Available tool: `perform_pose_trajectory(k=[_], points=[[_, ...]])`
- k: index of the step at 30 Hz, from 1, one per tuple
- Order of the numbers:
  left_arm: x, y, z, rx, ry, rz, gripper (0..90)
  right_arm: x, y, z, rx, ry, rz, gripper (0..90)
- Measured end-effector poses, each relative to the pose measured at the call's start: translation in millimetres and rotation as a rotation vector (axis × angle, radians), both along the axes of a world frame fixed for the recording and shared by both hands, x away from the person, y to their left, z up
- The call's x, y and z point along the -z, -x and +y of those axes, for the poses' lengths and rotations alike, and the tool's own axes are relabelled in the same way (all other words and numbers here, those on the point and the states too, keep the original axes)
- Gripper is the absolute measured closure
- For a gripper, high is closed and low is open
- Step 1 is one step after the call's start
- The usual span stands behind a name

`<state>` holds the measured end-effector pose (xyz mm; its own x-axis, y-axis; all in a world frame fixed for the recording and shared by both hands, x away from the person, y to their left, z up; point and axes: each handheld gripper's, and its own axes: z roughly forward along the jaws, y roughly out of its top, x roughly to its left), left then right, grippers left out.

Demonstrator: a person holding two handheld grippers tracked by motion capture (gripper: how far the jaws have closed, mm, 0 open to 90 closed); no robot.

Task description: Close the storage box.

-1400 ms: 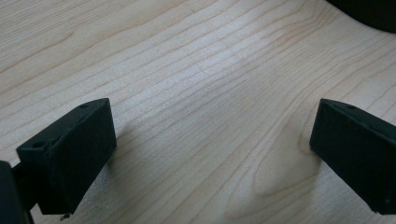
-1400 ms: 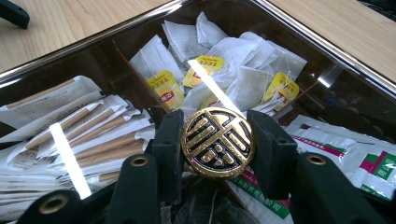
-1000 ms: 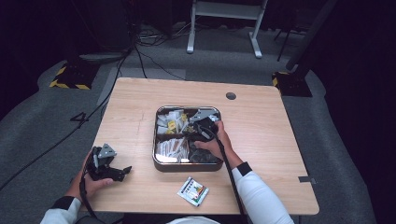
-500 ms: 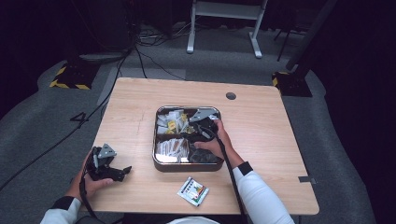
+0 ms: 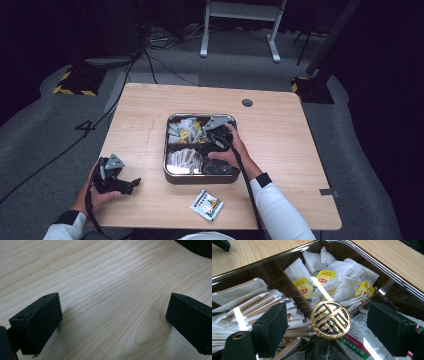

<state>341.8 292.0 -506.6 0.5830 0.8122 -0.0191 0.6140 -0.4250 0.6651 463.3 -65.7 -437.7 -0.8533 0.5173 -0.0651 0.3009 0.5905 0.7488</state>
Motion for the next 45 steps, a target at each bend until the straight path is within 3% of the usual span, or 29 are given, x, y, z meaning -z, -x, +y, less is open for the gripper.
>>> perform_pose_trajectory(k=[11, 20, 45], points=[[0.0, 0.0, 0.0, 0.000, 0.000, 0.000, 0.7, -12.7, 4.1, -9.6, -0.031, -0.008, -0.020, 20.9], [0.0, 0.0, 0.0, 0.000, 0.000, 0.000, 0.7, -21.7, 10.6, -18.9, -0.062, 0.021, -0.038, 22.3], [0.1, 0.0, 0.2, 0.008, 0.001, 0.003, 0.4, -43.4, 28.2, -71.7, -0.050, 0.032, -0.091, 23.3]])
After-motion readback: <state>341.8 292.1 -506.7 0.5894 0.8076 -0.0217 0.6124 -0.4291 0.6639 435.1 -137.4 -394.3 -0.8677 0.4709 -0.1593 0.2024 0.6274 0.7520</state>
